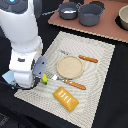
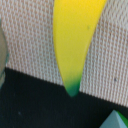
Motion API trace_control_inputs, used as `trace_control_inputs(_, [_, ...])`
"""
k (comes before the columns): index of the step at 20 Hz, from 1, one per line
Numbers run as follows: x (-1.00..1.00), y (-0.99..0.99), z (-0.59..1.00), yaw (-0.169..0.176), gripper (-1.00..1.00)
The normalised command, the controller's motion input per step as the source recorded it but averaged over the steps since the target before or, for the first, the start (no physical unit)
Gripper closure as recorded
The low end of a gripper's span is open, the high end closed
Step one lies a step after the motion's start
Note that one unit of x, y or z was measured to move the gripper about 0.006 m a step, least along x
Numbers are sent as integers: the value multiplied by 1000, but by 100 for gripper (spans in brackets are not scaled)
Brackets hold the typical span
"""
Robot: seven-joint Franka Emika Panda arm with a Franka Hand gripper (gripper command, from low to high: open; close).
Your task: Interact with the objects in diverse but meaningful ways.
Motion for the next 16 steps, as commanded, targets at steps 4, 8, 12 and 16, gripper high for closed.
trace_control_inputs(4, [281,-52,-141,-2,100])
trace_control_inputs(8, [248,-55,-141,-5,100])
trace_control_inputs(12, [73,-296,-57,-14,100])
trace_control_inputs(16, [-28,-689,11,-68,100])
